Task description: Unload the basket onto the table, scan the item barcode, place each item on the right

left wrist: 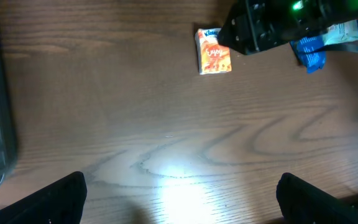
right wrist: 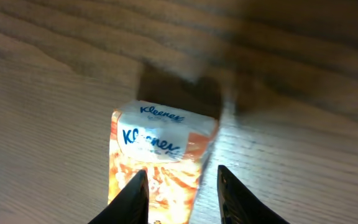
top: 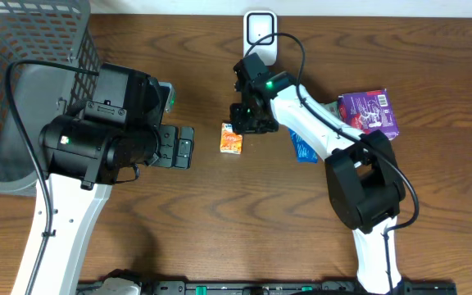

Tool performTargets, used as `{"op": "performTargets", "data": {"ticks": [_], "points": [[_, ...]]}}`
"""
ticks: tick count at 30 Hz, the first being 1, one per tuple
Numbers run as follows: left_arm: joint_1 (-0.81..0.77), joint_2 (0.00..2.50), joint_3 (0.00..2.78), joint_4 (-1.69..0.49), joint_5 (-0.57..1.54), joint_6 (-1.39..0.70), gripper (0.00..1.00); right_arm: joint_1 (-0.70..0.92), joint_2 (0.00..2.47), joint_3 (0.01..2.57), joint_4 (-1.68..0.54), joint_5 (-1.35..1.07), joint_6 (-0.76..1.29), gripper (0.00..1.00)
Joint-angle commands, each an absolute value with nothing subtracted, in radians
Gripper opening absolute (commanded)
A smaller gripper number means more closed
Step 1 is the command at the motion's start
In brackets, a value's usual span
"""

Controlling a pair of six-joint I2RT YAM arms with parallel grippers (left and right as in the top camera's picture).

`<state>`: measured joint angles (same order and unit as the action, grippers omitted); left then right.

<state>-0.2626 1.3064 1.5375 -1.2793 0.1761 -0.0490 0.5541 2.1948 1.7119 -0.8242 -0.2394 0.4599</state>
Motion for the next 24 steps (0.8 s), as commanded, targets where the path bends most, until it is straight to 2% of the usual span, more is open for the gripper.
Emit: {"op": "performTargets", "data": {"ticks": [1,9,12,24], "points": [[-0.257,1.309,1.547,-1.283,0.163,-0.05,0.98,0.587,2.238,1.704,-0.819,-0.249,0.494,0.3],[-0.257,1.309,1.547,-1.283,0.163,-0.05,0.98,0.591,2.263,1.704,-0.83,-0.175,0.493,0.28],[-0.257,1.309,1.547,-1.283,0.163,-0.05,0.98,0.577,2.263,1.704,-0.84,-0.091,0.493,0.31],[-0.257,1.309,1.547,-1.283,0.163,-0.05,0.98,0.423,2.263,1.705,-0.886,-0.028,0.433,0.29]]}}
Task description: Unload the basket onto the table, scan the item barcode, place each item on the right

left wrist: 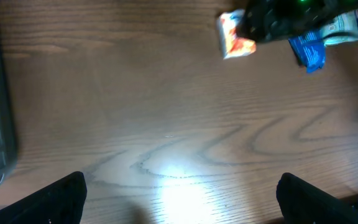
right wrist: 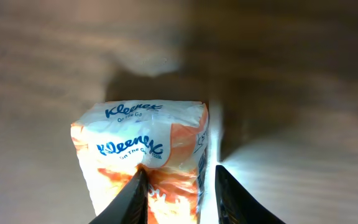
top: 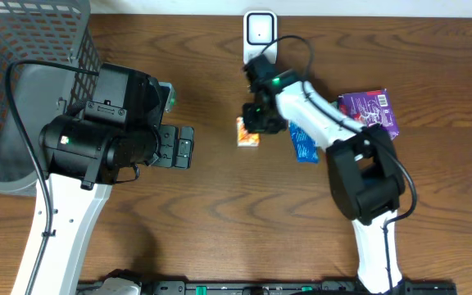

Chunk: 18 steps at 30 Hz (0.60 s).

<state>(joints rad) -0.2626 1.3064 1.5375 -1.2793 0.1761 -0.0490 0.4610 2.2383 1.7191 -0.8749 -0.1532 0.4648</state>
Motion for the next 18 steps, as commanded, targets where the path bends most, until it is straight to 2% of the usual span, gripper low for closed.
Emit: {"op": "performTargets", "data": {"ticks": [1,3,6,11,16,18], "points": [[-0.257,1.309,1.547,-1.283,0.163,-0.05,0.98,0.412,2.263,1.705,-0.889,-0.028,0.425,0.29],[-0.257,1.309,1.547,-1.283,0.163,-0.05,0.98,0.391,2.262,1.712,-0.905,-0.028,0.413,0.29],[-0.257,1.309,1.547,-1.283,0.163,-0.05,0.98,0.371,2.255,1.735,-0.944,-0.029,0.413,0.23],[-0.257,1.309,1.547,-1.283,0.163,-0.05,0.98,0.366,2.212,1.789,-1.004,-0.044,0.366,0.27],[-0.257,1.309,1.547,-1.283,0.163,-0.05,0.98,0.364,2.13,1.845,-1.054,-0.043,0.331,0.46],[-0.257,1.309,1.547,-1.283,0.163,-0.05,0.98,0.359,2.085,1.85,-1.058,-0.043,0.316,0.72]]}}
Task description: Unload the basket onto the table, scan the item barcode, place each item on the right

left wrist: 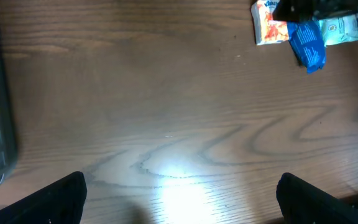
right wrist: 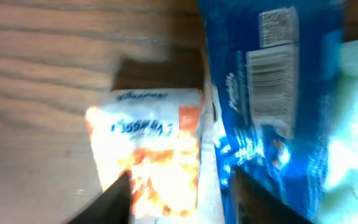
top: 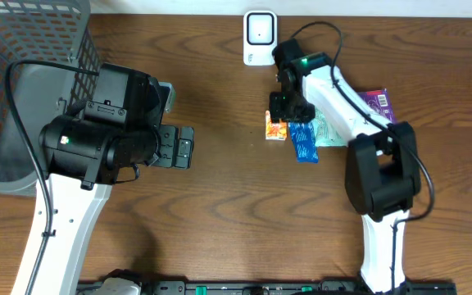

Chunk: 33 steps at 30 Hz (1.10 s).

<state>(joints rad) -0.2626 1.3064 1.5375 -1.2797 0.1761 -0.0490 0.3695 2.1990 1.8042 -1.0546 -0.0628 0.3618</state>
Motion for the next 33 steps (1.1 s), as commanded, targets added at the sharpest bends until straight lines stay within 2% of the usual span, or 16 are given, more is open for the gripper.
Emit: {"op": "performTargets", "data": {"ticks": [1,2,8,16,26,28,33], "points": [[-0.257,1.309,1.547,-1.283,0.163,-0.05,0.98,0.354,2.065,1.85,-1.06,-0.043,0.305,0.88],[-0.257,1.309,1.547,-1.283,0.163,-0.05,0.98,0.347,2.045,1.85,-1.063,-0.043,0.288,0.99],[-0.257,1.309,1.547,-1.283,0.163,-0.05,0.98,0.234,1.958,1.85,-1.111,-0.024,0.247,0.99],[-0.257,1.309,1.547,-1.283,0.163,-0.05,0.98,-0.014,1.959,1.845,-1.196,-0.031,0.101,0.99],[-0.257,1.309,1.547,-1.283,0.163,-0.05,0.98,-0.269,2.015,1.843,-1.229,-0.173,0.047,0.99],[-0.257,1.309,1.547,-1.283,0.163,-0.05,0.98,-0.308,2.015,1.835,-1.23,-0.21,0.046,0.93],[-0.257,1.309,1.547,-1.283,0.163,-0.05,0.98,-0.377,2.015,1.773,-1.227,-0.332,-0.084,0.93]]}}
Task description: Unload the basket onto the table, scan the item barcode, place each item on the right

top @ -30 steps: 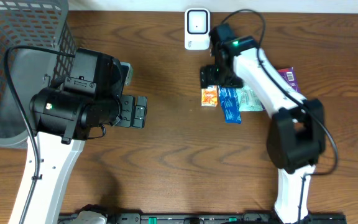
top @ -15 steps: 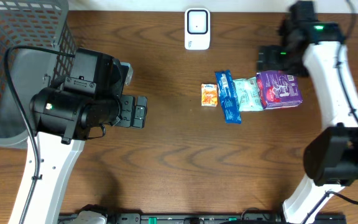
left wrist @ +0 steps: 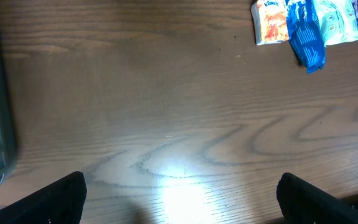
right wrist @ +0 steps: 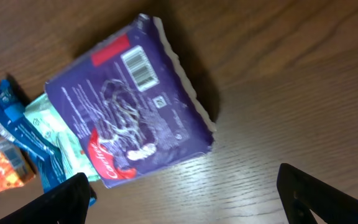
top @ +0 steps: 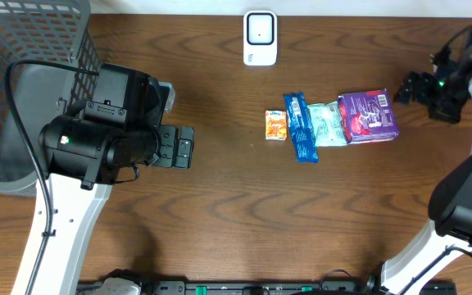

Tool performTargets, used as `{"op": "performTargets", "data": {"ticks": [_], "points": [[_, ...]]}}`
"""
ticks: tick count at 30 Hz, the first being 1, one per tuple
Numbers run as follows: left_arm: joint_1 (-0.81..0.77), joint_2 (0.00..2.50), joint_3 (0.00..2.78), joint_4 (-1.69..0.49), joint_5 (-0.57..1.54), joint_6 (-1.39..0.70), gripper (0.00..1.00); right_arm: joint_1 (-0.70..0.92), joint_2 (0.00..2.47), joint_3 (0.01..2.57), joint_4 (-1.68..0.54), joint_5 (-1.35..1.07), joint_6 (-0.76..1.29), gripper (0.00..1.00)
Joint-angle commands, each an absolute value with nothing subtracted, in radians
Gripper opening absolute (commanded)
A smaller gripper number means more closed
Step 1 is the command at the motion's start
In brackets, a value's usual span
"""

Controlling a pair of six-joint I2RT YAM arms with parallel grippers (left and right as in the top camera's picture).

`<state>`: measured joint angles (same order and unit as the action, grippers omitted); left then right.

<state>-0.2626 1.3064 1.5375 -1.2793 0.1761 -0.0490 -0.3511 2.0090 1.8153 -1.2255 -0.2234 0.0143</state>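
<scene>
An orange Kleenex tissue pack (top: 276, 125) lies flat on the table, at the left end of a row with a blue packet (top: 301, 128), a pale green packet (top: 328, 124) and a purple box (top: 369, 116). The white scanner (top: 260, 37) stands at the far edge. My right gripper (top: 403, 92) hangs open to the right of the purple box (right wrist: 129, 102), whose barcode (right wrist: 137, 62) faces up; nothing is between its fingers (right wrist: 64, 196). My left gripper (top: 185, 147) is open over bare wood (left wrist: 182, 196), far from the tissue pack (left wrist: 271, 22).
A grey mesh basket (top: 23, 49) fills the far left corner behind the left arm. The row also shows in the wrist views: blue packet (left wrist: 307, 37), blue packet (right wrist: 17, 134), green packet (right wrist: 64, 134).
My right gripper was shut on the tissue pack beside the blue packet. Now the pack lies on the table there, and the gripper is open, far to the right past the purple box.
My right gripper's fingers stood either side of the tissue pack left of the table's middle. Then it held the pack farther right, below the scanner, then beside the blue packet. Now the pack rests there and the gripper is away, open. The left arm never moved.
</scene>
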Motion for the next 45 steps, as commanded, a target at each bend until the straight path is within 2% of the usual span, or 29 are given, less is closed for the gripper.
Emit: {"op": "performTargets", "data": {"ticks": [1,9,18,21,23,25,26,29,38,45], "points": [[-0.257,1.309,1.547,-1.283,0.163,-0.05,0.98,-0.388,2.015,1.756,-1.221,-0.351,-0.097,0.93],[-0.257,1.309,1.547,-1.283,0.163,-0.05,0.98,-0.459,2.015,1.524,-0.995,-0.56,-0.091,0.89],[-0.257,1.309,1.547,-1.283,0.163,-0.05,0.98,-0.429,2.015,1.305,-0.752,-0.715,-0.064,0.84],[-0.257,1.309,1.547,-1.283,0.163,-0.05,0.98,-0.421,2.015,1.28,-0.736,-0.717,-0.057,0.79],[-0.257,1.309,1.547,-1.283,0.163,-0.05,0.98,-0.422,2.015,1.274,-0.736,-0.715,-0.057,0.7],[-0.257,1.309,1.547,-1.283,0.163,-0.05,0.98,-0.423,2.015,1.273,-0.735,-0.712,-0.057,0.56],[-0.257,1.309,1.547,-1.283,0.163,-0.05,0.98,-0.423,2.015,1.273,-0.735,-0.712,-0.057,0.45],[-0.257,1.309,1.547,-1.283,0.163,-0.05,0.98,-0.424,2.015,1.273,-0.733,-0.71,-0.054,0.01],[-0.257,1.309,1.547,-1.283,0.163,-0.05,0.98,-0.428,1.983,1.337,-0.795,-0.688,0.007,0.01],[-0.257,1.309,1.547,-1.283,0.163,-0.05,0.98,-0.405,1.853,1.456,-0.924,-0.335,0.096,0.01]]}}
